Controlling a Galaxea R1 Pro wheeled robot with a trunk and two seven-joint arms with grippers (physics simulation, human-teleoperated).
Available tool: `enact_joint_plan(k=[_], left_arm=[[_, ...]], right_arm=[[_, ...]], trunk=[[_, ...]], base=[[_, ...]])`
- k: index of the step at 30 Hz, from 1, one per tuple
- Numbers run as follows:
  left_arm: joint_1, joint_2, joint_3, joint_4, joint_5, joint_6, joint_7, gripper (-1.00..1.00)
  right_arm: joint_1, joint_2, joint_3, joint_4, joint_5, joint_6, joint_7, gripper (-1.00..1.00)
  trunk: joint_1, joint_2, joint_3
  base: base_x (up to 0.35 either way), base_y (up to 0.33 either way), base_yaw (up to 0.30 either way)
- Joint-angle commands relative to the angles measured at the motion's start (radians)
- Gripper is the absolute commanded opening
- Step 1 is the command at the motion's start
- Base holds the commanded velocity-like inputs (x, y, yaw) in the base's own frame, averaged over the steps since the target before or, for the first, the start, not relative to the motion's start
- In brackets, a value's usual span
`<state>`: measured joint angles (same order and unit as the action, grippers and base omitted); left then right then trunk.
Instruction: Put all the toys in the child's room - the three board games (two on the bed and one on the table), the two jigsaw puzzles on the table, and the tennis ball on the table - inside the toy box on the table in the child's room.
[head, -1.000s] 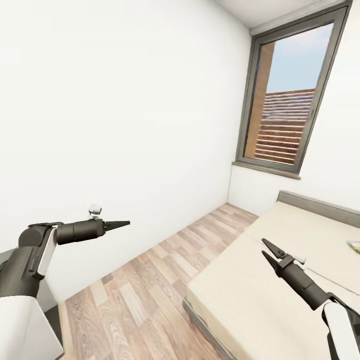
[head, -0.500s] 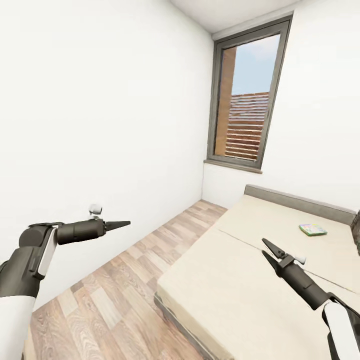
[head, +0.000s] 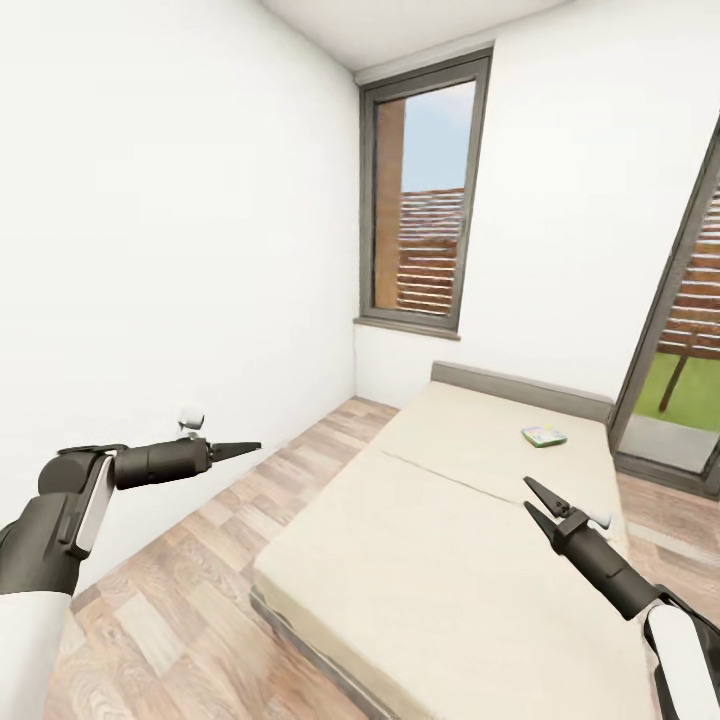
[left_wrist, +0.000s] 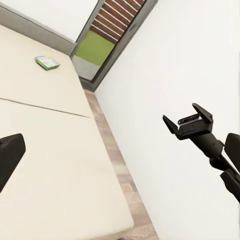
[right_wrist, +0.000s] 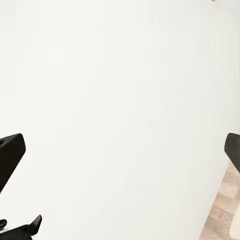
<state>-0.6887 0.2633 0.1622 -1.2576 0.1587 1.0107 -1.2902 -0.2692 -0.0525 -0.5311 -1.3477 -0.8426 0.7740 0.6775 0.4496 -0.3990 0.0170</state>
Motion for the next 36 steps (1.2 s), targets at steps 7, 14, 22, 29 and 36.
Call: enact_joint_plan(k=[7,14,22,29,36], left_arm=[[0.000,0.001,0.000,0.000,0.002,0.008,0.000,1.00],[0.000,0.000,0.000,0.000,0.002,0.008,0.000,1.00],[0.000,-0.001,-0.001,0.000,0.001,0.007,0.001,1.00],[0.000,-0.001,-0.002,0.000,0.001,0.006,0.003,1.00],[0.000,-0.001,-0.004,0.000,0.001,0.006,0.006,1.00]], right_arm=[[-0.001,0.000,0.000,0.001,-0.001,0.005,0.002,1.00],[-0.001,0.000,0.000,0.000,0.001,0.004,0.002,1.00],[-0.001,0.000,0.001,-0.002,0.002,0.004,0.001,1.00],[-0.001,0.000,0.002,-0.002,0.002,0.004,0.001,1.00],[-0.001,0.000,0.002,-0.002,0.002,0.004,0.002,1.00]], trunk=[[0.000,-0.001,-0.001],[0.000,-0.001,-0.001],[0.000,-0.001,-0.001],[0.000,-0.001,-0.001],[0.000,-0.001,-0.001]], base=[[-0.023,-0.215,-0.277],[-0.003,-0.172,-0.172],[0.000,-0.151,-0.026],[0.000,-0.153,-0.004],[0.000,-0.239,-0.001]])
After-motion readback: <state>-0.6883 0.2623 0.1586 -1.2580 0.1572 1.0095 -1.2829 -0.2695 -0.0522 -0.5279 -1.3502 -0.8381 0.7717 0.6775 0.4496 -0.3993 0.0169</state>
